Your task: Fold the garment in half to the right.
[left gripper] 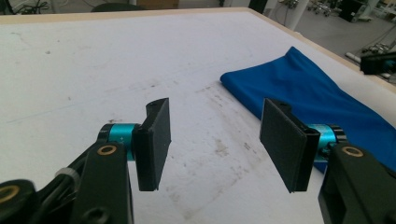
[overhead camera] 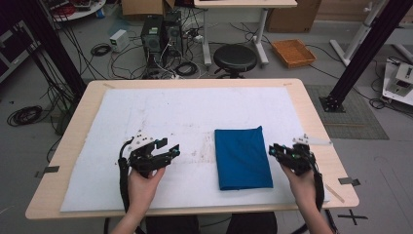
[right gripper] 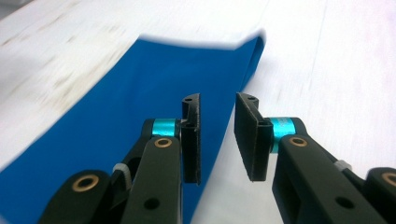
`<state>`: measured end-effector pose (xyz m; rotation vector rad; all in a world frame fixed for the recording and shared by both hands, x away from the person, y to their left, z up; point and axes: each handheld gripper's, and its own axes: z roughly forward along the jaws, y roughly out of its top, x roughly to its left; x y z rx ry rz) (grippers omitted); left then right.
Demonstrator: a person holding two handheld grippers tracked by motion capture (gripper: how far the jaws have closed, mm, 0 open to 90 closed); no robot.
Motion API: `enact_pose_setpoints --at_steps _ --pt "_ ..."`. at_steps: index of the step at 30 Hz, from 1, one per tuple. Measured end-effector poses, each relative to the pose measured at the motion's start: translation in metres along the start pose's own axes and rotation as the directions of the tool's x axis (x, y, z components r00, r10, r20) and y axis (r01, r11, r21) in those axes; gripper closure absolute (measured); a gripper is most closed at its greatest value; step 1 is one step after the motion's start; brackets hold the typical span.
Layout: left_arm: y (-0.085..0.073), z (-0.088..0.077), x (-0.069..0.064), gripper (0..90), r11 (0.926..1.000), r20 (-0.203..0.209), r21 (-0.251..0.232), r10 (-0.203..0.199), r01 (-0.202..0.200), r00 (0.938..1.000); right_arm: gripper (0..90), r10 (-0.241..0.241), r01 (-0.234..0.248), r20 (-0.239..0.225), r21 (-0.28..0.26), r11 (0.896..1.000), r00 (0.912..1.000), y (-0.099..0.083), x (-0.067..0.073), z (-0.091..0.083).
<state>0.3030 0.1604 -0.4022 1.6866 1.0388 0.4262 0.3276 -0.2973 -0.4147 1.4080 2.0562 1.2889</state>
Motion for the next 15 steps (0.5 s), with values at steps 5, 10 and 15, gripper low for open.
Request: enact_pose_setpoints --at_steps 5,10,15 --pt "-0.001 0.002 0.005 43.2 1.0000 -0.011 0.005 0.000 0.001 0.9999 71.1 0.073 -0.073 0.027 0.006 0.997 0.9970 0.023 -0.014 0.038" --pt "-0.002 0.001 0.009 43.0 1.0000 -0.020 0.005 -0.006 0.006 0.9998 74.8 0.141 -0.142 0.020 0.027 0.990 0.9898 0.027 -0.022 0.065" --pt "-0.004 -0.001 0.017 43.0 0.9999 -0.034 0.005 -0.015 0.015 0.9993 89.9 0.082 -0.088 0.071 0.088 0.992 0.9941 0.024 -0.022 0.074"
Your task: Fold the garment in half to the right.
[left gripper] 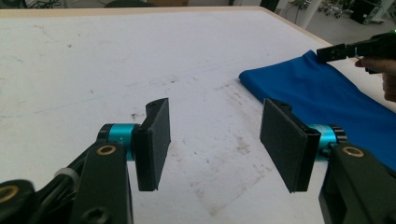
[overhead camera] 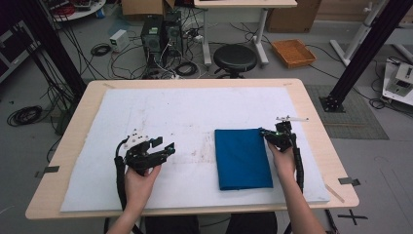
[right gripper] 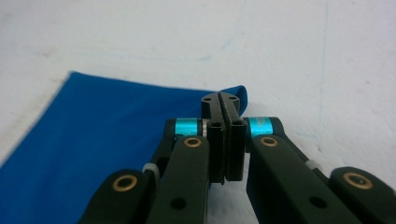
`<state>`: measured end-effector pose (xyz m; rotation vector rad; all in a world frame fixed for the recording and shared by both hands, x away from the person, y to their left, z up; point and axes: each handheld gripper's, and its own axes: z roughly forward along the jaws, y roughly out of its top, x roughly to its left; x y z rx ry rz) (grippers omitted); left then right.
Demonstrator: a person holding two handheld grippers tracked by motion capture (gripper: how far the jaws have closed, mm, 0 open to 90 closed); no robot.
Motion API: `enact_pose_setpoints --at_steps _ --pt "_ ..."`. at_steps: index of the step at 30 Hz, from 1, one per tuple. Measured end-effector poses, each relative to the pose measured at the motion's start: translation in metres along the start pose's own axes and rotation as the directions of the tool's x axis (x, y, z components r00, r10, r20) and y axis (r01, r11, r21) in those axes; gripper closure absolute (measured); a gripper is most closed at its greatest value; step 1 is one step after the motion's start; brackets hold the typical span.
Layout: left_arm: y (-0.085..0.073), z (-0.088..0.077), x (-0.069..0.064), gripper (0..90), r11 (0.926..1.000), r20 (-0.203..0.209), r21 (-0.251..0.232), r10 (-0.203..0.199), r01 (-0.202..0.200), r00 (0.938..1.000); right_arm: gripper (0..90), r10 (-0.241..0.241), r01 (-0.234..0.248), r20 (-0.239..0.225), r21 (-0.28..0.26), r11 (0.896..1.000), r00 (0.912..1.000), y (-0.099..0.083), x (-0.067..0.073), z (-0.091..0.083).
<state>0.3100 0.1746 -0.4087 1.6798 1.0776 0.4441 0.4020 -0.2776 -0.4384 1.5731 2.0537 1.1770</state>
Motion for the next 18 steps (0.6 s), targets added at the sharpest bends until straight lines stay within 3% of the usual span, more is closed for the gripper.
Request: enact_pose_setpoints --at_steps 4,5,8,12,14,18 --pt "-0.001 0.000 0.007 43.0 1.0000 -0.010 -0.005 -0.008 0.008 0.9999 87.0 -0.002 0.002 0.027 -0.012 1.000 0.9996 -0.002 -0.004 -0.002" --pt "-0.001 0.000 0.008 42.9 0.9999 -0.011 -0.006 -0.009 0.009 0.9999 79.0 -0.004 0.004 0.034 -0.021 1.000 0.9994 -0.003 -0.005 -0.003" --pt "0.000 0.000 0.014 42.6 0.9999 -0.018 -0.009 -0.005 0.005 0.9998 73.3 -0.007 0.009 0.044 -0.046 0.999 0.9990 -0.003 -0.007 -0.010" --pt "0.003 -0.004 0.025 38.7 0.9997 -0.024 -0.024 0.002 -0.003 0.9997 56.2 -0.040 0.044 0.043 -0.103 0.994 0.9983 -0.002 -0.007 -0.028" --pt "0.007 -0.007 0.030 38.2 0.9993 -0.039 -0.033 0.017 -0.018 0.9991 46.2 -0.057 0.062 0.038 -0.137 0.989 0.9976 -0.003 -0.007 -0.039" --pt "0.013 -0.012 0.037 38.2 0.9960 -0.071 -0.043 0.075 -0.078 0.9947 37.9 -0.109 0.111 0.020 -0.184 0.977 0.9938 -0.009 -0.006 -0.062"
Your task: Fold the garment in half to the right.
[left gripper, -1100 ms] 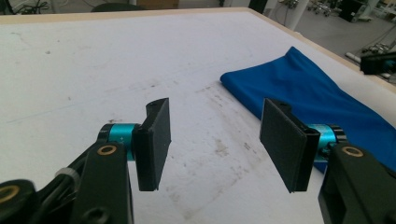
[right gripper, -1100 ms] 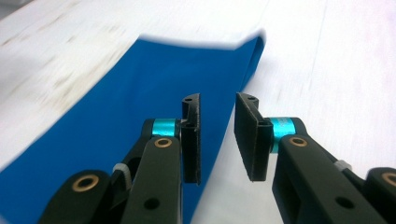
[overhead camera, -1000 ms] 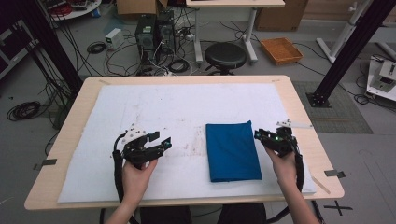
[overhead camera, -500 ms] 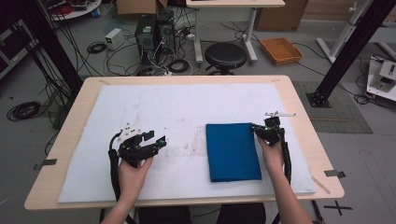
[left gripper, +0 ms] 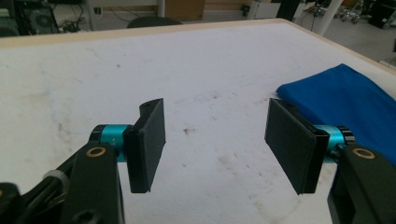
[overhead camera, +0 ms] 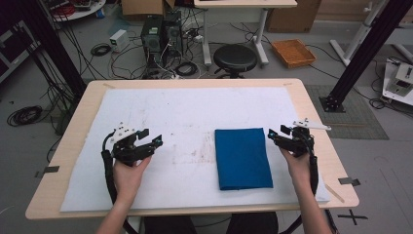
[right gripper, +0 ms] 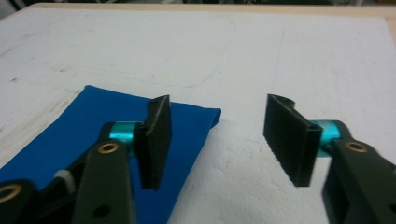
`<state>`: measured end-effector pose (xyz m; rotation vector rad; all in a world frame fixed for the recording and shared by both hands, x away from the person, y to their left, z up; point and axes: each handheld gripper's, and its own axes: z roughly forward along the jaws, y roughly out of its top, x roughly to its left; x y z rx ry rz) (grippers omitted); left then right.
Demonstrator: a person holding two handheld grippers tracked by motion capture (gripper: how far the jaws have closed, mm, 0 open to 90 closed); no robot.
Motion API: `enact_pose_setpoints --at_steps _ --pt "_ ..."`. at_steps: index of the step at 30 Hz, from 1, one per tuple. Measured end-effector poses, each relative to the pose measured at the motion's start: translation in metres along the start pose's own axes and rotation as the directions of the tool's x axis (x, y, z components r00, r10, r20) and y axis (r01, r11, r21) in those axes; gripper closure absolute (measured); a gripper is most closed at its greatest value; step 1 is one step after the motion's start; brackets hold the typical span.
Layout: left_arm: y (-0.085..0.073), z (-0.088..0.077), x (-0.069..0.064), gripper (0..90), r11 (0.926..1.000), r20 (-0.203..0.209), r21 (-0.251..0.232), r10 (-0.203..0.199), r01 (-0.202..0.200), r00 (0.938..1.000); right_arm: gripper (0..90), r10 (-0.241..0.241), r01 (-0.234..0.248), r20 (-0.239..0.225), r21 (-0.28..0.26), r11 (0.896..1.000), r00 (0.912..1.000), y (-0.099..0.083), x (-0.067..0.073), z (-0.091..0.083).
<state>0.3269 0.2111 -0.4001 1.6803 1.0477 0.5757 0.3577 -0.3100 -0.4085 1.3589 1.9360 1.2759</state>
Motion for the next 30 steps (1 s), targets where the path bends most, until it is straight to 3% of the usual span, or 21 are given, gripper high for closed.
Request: enact_pose_setpoints --at_steps 3,6,13,30 --pt "0.002 -0.004 0.003 38.2 0.9996 -0.019 -0.001 0.029 -0.029 0.9994 31.0 -0.009 0.009 -0.032 -0.022 1.000 0.9994 -0.006 -0.002 -0.013" --pt "0.003 -0.007 0.005 37.4 0.9983 -0.017 0.007 0.058 -0.058 0.9982 28.7 -0.029 0.029 -0.032 -0.010 1.000 0.9991 -0.011 -0.006 -0.022" --pt "0.004 -0.007 0.010 31.1 0.9984 -0.008 -0.006 0.057 -0.057 0.9983 25.7 -0.038 0.036 -0.044 -0.042 0.998 0.9983 -0.006 -0.009 -0.039" --pt "-0.001 -0.011 0.016 25.9 0.9980 -0.015 -0.001 0.063 -0.063 0.9979 23.1 -0.056 0.052 -0.076 -0.054 0.997 0.9955 -0.001 -0.006 -0.040"
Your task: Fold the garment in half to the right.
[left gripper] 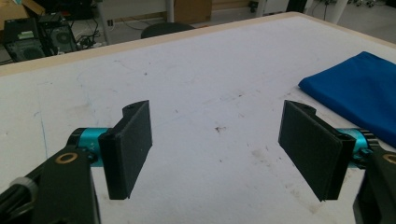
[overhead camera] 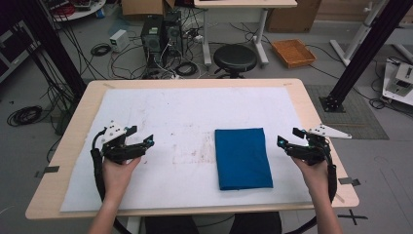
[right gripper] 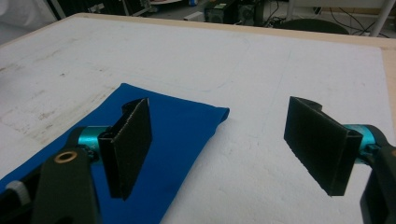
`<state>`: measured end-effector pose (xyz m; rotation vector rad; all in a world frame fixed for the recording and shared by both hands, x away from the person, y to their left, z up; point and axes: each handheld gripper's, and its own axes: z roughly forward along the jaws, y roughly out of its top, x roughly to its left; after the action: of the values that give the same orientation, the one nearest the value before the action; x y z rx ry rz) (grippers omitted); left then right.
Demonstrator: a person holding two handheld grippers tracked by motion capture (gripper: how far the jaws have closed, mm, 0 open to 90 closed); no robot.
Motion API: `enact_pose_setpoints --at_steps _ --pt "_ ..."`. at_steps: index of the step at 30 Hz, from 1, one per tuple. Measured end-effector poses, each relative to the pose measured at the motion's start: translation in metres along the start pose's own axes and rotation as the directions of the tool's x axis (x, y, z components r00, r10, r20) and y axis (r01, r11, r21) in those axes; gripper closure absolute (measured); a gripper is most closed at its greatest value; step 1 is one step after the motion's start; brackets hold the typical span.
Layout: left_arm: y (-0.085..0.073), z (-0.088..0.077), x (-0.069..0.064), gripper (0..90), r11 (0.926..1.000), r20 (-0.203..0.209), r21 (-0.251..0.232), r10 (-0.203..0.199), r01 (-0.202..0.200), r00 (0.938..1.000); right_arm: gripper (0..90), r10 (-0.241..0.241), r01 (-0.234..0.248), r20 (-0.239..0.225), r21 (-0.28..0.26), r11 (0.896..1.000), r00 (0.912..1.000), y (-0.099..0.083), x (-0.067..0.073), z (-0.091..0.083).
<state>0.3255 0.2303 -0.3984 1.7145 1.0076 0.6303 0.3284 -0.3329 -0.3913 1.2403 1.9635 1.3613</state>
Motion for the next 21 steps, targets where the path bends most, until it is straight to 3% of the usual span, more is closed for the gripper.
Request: enact_pose_setpoints --at_steps 21 --pt "-0.0060 0.0007 0.0008 25.9 0.9993 -0.004 0.038 0.006 -0.005 1.0000 22.1 0.015 -0.015 -0.009 0.013 1.000 0.9998 -0.0029 -0.0062 0.0065"
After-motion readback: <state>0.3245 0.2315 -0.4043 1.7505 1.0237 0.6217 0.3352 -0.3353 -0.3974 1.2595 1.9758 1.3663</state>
